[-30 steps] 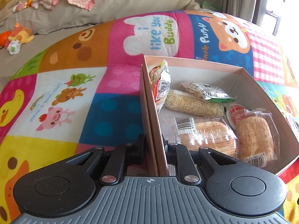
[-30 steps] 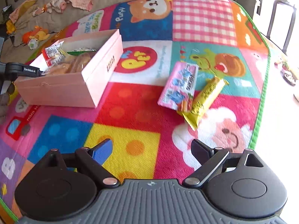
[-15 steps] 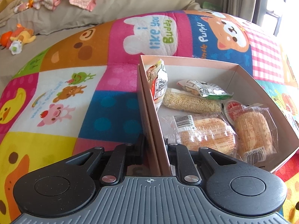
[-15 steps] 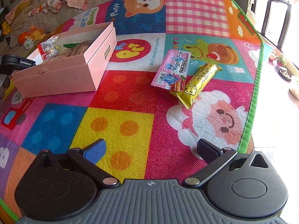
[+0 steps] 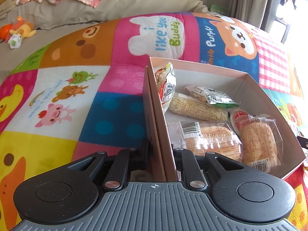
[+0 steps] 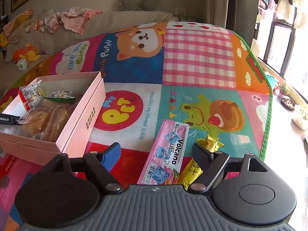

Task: Organize objects
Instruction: 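Grasp the pink Volcano packet with the right gripper, then carry the Volcano packet into the pink box and release it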

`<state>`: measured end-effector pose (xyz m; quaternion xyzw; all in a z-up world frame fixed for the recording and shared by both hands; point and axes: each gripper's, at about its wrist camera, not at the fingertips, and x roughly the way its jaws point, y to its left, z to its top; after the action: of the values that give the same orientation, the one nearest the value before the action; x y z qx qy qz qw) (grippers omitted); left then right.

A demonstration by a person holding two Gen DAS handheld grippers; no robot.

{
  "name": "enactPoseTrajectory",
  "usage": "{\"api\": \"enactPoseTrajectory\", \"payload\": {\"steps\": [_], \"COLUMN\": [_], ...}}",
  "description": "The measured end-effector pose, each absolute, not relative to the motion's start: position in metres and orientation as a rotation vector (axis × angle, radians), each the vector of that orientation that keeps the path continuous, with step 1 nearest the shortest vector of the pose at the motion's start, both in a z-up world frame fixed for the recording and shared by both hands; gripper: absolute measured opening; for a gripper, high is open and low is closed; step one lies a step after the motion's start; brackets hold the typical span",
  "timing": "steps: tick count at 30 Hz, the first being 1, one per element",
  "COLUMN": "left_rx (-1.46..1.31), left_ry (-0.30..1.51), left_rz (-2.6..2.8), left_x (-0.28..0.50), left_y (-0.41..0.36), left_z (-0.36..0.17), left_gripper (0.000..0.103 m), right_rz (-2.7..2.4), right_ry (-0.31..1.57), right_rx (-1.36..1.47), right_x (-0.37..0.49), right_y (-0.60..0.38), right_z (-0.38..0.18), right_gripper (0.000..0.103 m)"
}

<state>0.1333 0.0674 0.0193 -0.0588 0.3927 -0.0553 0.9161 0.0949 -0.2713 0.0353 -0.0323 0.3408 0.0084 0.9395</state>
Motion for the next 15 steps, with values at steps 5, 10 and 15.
{"api": "enactPoseTrajectory", "payload": {"steps": [5,10,15], "left_rx": [-0.12,-0.13,-0.134], "left_ry": [0.807,0.803,0.802], "left_rz": [-0.116,-0.121,-0.123], "left_x": [0.133,0.134,0.134], "left_y": [0.067,0.068,0.069], "left_z": [0.019,0.019,0.019], "left_gripper": [0.017,0.017,0.017], "right_rz": [-0.056,-0.024,0.069], "right_ry": [0.772,0.844,0.906], "right_rx": [-0.08,-0.037,-0.021], "right_x": [0.141,0.138,0.104], "right_y": [-0.27,-0.273,-0.265], "right_z": [0.011,0.006,0.016], "right_gripper": [0.081,0.046,0.044]}}
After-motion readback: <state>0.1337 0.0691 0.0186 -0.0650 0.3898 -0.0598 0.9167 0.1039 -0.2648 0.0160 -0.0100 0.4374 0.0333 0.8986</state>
